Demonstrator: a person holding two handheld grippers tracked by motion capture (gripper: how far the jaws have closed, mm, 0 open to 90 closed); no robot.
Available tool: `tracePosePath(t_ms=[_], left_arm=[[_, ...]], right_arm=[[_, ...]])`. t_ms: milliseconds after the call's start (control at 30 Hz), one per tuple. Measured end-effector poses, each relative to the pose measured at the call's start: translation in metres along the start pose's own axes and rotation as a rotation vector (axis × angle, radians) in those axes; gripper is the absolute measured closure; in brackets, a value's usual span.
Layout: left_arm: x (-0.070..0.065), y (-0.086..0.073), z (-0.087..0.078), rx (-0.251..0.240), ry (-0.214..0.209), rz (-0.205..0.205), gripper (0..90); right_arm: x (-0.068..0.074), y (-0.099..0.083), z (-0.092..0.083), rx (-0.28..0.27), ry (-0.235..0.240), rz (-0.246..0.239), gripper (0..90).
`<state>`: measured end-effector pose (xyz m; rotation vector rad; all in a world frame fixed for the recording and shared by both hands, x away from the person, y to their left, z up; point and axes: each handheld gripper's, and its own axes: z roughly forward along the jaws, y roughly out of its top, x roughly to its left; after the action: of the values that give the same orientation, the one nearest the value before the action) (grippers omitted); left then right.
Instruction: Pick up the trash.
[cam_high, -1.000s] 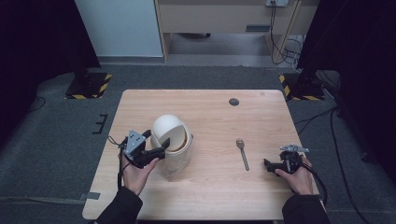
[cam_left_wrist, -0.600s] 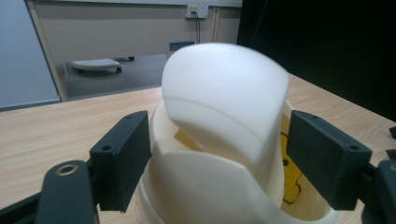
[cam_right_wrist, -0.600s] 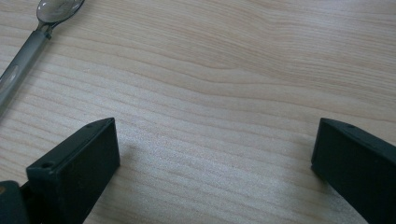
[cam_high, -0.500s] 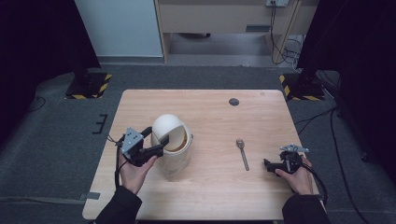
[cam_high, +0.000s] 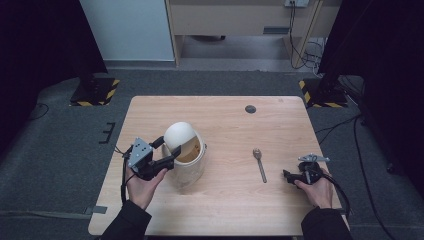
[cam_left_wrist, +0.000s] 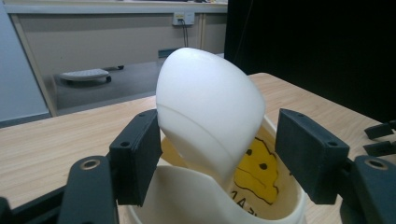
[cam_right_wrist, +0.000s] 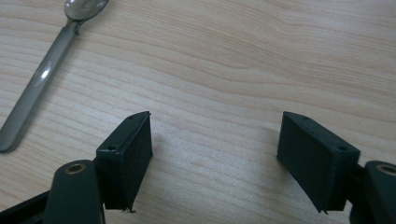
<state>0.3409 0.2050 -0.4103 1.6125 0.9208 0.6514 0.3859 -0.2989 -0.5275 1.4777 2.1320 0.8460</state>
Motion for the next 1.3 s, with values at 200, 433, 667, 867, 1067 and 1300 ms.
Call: tracePosePath(t_ms=[200,433,667,867,1067,1300], left_arm=[[-0.002,0.002,-0.005,-0.011,-0.019,0.002,31.3],[0.011,0.007,-0.028,-0.063,0.023,-0.022,29.3],[0.033,-0.005,-0.041,-0.040,0.097,-0.040,26.6],[0.050,-0.030,-0.042,0.032,0.143,-0.065,23.8],[0.062,-0.050,-0.038,0.105,0.172,-0.086,21.3],[0.073,-0.069,-0.031,0.213,0.182,-0.116,20.2]], right_arm=[[0.000,0.005,-0.009,-0.081,0.016,0.012,30.3],[0.006,0.018,-0.026,-0.192,0.058,0.002,29.2],[0.015,0.032,-0.036,-0.255,0.075,0.012,29.0],[0.028,0.048,-0.041,-0.289,0.090,-0.003,31.6],[0.041,0.066,-0.037,-0.296,0.106,-0.024,33.1],[0.054,0.075,-0.017,-0.264,0.108,-0.032,34.4]])
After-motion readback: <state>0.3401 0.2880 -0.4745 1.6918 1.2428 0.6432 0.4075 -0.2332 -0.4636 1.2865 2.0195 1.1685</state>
